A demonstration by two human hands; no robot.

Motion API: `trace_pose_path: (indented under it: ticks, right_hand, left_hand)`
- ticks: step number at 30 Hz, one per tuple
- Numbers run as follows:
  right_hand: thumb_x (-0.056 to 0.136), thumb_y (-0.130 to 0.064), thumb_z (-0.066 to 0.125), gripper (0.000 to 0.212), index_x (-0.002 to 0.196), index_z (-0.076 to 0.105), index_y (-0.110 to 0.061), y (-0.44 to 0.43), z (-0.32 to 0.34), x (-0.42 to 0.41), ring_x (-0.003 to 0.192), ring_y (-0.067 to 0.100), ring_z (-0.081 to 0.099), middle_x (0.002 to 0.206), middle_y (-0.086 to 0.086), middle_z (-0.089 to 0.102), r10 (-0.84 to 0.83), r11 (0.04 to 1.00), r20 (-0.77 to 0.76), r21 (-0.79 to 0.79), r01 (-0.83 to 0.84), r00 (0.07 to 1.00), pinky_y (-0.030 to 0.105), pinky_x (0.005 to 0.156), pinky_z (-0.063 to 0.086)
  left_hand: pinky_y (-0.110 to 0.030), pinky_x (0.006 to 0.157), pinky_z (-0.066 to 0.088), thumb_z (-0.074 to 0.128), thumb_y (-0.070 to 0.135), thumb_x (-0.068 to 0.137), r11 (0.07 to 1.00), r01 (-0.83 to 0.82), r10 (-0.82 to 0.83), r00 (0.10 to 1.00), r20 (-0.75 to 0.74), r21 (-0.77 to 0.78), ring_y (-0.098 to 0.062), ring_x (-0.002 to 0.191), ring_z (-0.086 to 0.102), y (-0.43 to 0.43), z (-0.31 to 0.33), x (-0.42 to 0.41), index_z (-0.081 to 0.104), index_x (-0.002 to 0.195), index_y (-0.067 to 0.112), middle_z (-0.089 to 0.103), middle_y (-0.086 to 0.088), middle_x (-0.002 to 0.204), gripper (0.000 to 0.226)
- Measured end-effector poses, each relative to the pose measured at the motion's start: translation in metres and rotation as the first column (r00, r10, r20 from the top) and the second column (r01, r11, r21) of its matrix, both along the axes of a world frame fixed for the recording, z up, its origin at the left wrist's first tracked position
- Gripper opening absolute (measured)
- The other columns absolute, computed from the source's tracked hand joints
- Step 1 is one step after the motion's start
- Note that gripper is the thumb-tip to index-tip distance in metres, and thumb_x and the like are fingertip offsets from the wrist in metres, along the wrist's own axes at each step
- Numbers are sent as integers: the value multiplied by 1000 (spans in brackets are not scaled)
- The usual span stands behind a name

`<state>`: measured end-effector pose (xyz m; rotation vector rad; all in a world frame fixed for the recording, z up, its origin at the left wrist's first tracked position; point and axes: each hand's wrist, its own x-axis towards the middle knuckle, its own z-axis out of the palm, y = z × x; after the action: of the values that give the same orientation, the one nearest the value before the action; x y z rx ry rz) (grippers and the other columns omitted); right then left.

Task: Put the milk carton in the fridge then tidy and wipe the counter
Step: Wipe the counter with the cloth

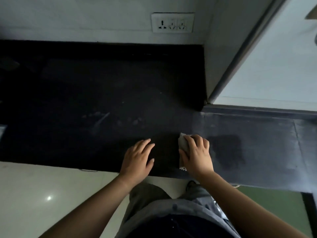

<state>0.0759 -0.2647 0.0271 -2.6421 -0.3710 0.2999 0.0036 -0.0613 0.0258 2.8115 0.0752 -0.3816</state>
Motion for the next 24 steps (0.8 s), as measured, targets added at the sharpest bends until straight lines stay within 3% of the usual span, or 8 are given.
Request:
trace_pose_path:
  ticks: [5, 10, 14, 18, 21, 24]
  right_hand:
    - [85, -29, 59, 48, 128, 47, -11, 78, -4, -28, 111, 39, 39, 124, 18, 48, -187, 982, 40, -33, 188, 982, 50, 93, 44]
    - [86, -37, 56, 45, 124, 50, -15, 98, -12, -60, 107, 34, 44, 120, 14, 54, -150, 984, 116, -80, 160, 982, 44, 88, 47]
    - [87, -38, 54, 42, 123, 52, -16, 86, -13, -56, 110, 35, 43, 121, 12, 53, -235, 960, 129, -121, 251, 963, 45, 86, 46]
    - [87, -32, 57, 42, 125, 50, -16, 106, -11, -26, 115, 38, 39, 126, 14, 49, -359, 925, 102, -93, 368, 928, 48, 85, 43]
    - [87, -36, 55, 41, 124, 51, -19, 122, -11, -21, 112, 38, 43, 122, 14, 52, -254, 960, 124, -84, 266, 959, 47, 80, 46]
    - [88, -43, 41, 43, 123, 52, -20, 122, -12, -37, 109, 35, 46, 119, 11, 55, -109, 988, 125, -93, 121, 986, 46, 78, 49]
  left_hand:
    - [-44, 110, 29, 42, 43, 92, 985, 167, -166, 985, -53, 30, -20, 140, 24, 62, -12, -18, 32, 142, 25, 25, 2, 154, 54]
    - [-44, 104, 37, 34, 47, 88, 936, 348, -347, 938, -21, 55, -19, 135, 36, 94, -21, -17, 36, 139, 26, 33, 1, 151, 55]
    - [-44, 103, 38, 34, 46, 87, 926, 374, -374, 927, -2, 45, -20, 133, 38, 97, -20, -16, 35, 139, 26, 33, 1, 150, 56]
    - [-42, 111, 25, 35, 46, 91, 927, 375, -375, 927, -35, 21, -17, 140, 22, 98, -22, -16, 24, 144, 29, 19, 4, 156, 56]
    - [-41, 111, 24, 36, 46, 91, 929, 368, -367, 930, -27, 32, -17, 140, 23, 97, -18, -15, 26, 143, 29, 19, 3, 156, 56]
    - [-40, 113, 16, 37, 44, 93, 931, 366, -364, 929, -61, 12, -17, 143, 14, 95, -16, -15, 20, 145, 30, 12, 4, 157, 57]
